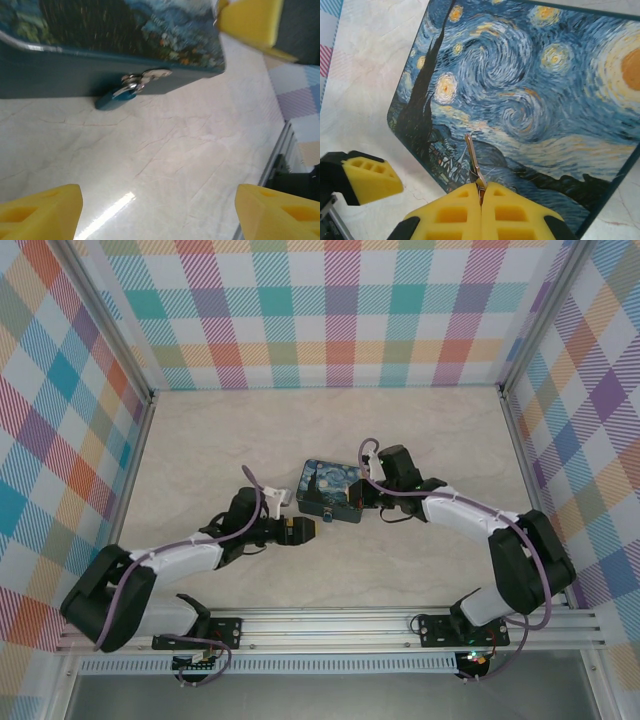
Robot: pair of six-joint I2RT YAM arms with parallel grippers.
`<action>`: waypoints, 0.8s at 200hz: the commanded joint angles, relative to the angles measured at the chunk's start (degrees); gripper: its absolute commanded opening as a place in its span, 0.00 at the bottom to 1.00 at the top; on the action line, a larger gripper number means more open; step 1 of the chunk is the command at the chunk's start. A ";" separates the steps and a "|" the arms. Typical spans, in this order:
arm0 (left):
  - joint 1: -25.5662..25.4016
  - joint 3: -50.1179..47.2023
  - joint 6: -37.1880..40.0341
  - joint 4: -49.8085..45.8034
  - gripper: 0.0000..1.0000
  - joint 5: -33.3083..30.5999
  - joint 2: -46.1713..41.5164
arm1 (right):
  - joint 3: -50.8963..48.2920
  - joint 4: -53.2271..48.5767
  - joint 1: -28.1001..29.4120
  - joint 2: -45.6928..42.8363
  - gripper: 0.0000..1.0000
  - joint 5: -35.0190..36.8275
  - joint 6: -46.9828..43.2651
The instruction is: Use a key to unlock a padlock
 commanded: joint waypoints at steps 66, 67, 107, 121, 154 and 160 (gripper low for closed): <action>-1.74 4.67 6.61 16.14 0.82 -3.14 15.17 | 3.04 -4.16 -0.26 3.91 0.06 3.82 -0.35; -1.76 4.75 6.61 16.13 0.82 -3.14 15.32 | 3.04 -4.27 -0.27 3.93 0.06 3.80 -0.35; -1.73 8.54 7.32 17.57 0.81 -2.43 20.84 | 2.12 -4.18 -0.29 3.96 0.06 2.94 0.25; -1.77 9.26 7.41 18.14 0.79 -3.03 22.20 | 1.58 -3.83 -0.29 3.54 0.06 2.52 0.82; -1.72 10.38 7.67 20.15 0.76 -4.97 24.49 | 0.43 -3.19 -0.29 2.91 0.06 1.85 2.17; -1.77 10.65 7.67 20.52 0.76 -4.97 25.09 | 0.17 -3.14 -0.25 2.82 0.06 1.88 2.32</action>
